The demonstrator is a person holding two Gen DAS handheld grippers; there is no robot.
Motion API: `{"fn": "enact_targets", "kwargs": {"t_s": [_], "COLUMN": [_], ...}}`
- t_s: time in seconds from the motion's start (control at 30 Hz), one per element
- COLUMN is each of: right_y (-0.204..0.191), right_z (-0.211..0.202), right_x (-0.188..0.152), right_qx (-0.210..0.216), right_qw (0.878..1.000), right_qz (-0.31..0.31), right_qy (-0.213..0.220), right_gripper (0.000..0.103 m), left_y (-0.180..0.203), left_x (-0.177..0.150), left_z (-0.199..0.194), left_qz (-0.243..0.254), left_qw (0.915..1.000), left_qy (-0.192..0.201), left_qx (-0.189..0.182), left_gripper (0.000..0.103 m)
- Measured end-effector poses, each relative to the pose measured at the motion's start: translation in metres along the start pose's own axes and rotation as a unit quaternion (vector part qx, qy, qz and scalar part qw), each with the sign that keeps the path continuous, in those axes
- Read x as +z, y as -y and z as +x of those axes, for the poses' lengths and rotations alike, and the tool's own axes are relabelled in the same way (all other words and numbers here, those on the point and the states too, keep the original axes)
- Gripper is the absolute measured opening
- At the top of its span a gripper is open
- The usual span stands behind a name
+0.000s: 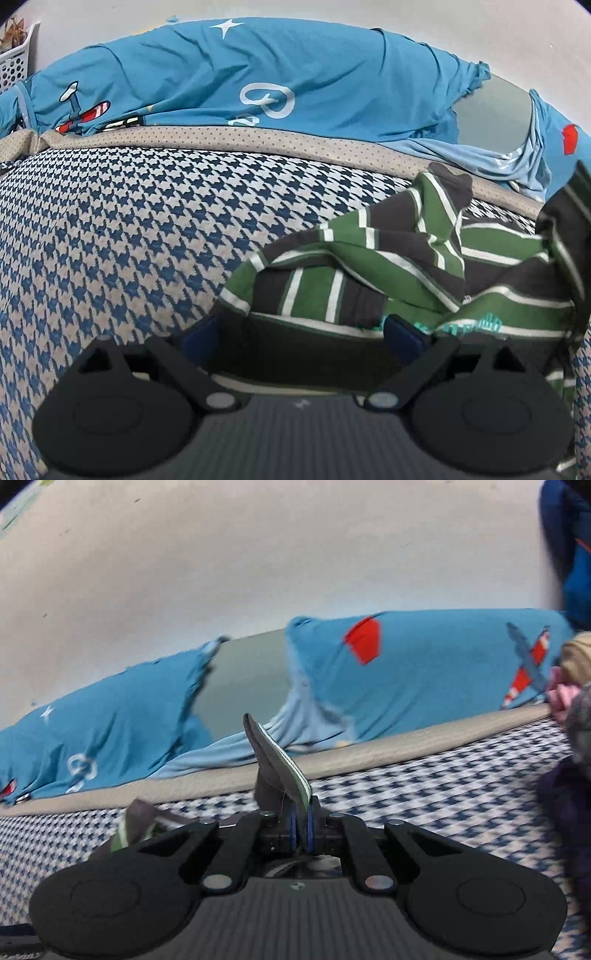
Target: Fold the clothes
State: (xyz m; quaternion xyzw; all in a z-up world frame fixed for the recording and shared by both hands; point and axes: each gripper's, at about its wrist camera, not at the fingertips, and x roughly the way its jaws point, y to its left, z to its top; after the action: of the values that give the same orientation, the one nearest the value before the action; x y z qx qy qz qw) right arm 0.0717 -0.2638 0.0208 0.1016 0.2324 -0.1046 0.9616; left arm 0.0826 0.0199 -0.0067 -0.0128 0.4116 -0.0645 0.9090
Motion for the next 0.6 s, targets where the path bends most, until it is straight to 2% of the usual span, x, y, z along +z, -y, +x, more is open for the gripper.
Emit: {"fn": "enact_targets", "kwargs": {"t_s": [0.33,0.43,0.6], "right_y": [0.048,0.061,0.075], "right_z": [0.002,0.007,0.015], "right_x": [0.002,0.000,-0.004], "right_qx": [-0.062,-0.086,-0.122], "right_qw": [0.998,0.996,0.991], "right_qz": [-0.025,-0.016,-0.002], "right_qy": [0.006,-0.006,-0.052], "right_gripper": [0.007,0.006,0.006], "left_y": [0.003,0.006,0.012], "left_x": [-0.009,-0.011,-0.014], "left_z": [-0.002,-0.002,-0.001], "left_qz": [0.014,0.019,0.024], "left_qw": [0.9999,0.9997,0.9992], "left_qy": [-0.005,-0.010,-0.022], "left_qx": [-0.004,-0.008,-0.023], "left_gripper": [0.096,0.096,0.097]}}
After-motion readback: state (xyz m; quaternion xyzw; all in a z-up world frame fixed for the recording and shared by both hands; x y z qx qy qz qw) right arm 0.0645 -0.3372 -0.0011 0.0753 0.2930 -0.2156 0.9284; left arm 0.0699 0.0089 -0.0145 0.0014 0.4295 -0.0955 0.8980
